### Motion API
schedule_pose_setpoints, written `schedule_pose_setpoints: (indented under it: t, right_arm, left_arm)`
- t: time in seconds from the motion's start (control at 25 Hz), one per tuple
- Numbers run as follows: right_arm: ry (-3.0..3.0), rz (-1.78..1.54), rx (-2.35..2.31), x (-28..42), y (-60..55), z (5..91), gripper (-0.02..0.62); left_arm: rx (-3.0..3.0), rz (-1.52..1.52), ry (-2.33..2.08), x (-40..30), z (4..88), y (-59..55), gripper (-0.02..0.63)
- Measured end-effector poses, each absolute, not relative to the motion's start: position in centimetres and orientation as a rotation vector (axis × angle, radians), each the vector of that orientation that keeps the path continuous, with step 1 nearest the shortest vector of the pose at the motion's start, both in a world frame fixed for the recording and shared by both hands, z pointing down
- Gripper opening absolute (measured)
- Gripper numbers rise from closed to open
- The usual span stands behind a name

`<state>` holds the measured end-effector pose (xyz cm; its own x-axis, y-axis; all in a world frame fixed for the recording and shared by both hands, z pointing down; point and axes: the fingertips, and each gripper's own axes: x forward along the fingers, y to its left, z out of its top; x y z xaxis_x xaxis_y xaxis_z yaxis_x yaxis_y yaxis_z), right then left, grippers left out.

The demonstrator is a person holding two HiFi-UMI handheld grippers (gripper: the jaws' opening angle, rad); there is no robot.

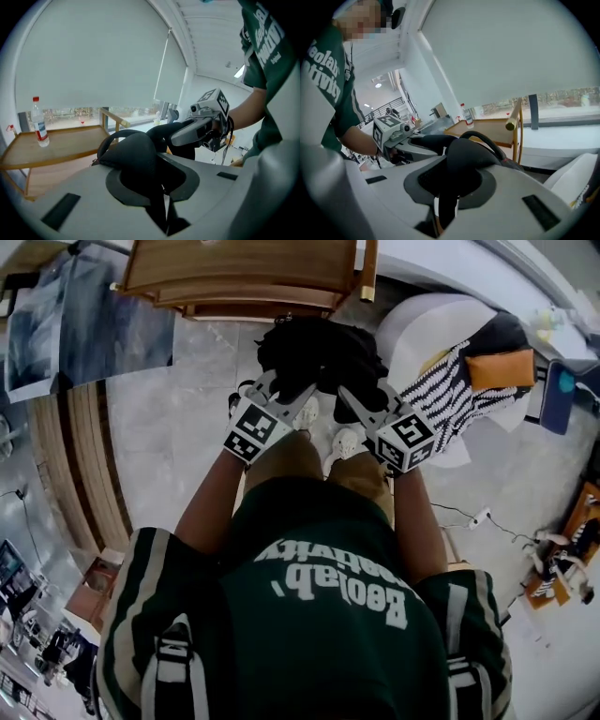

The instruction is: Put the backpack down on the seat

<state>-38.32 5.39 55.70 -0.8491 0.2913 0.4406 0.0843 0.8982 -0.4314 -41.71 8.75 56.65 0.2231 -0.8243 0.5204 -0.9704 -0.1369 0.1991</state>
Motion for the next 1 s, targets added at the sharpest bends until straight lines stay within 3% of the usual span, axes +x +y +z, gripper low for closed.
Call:
schedule_pose_setpoints:
  t: [0.68, 1.0]
  right_arm:
    - [-2.941, 0.247, -0.500, -34.2, 9.7, 28.5, 0.071]
    - [-3.058, 0.117, -0.524, -34.4, 9.8, 22.3, 0.071]
  left_arm:
    - [2.248, 0.378, -1.936, -37.5, 28.9, 13.3, 0.074]
    - [2.353, 0.444, -2.026, -37.8, 22.5, 13.8, 0.074]
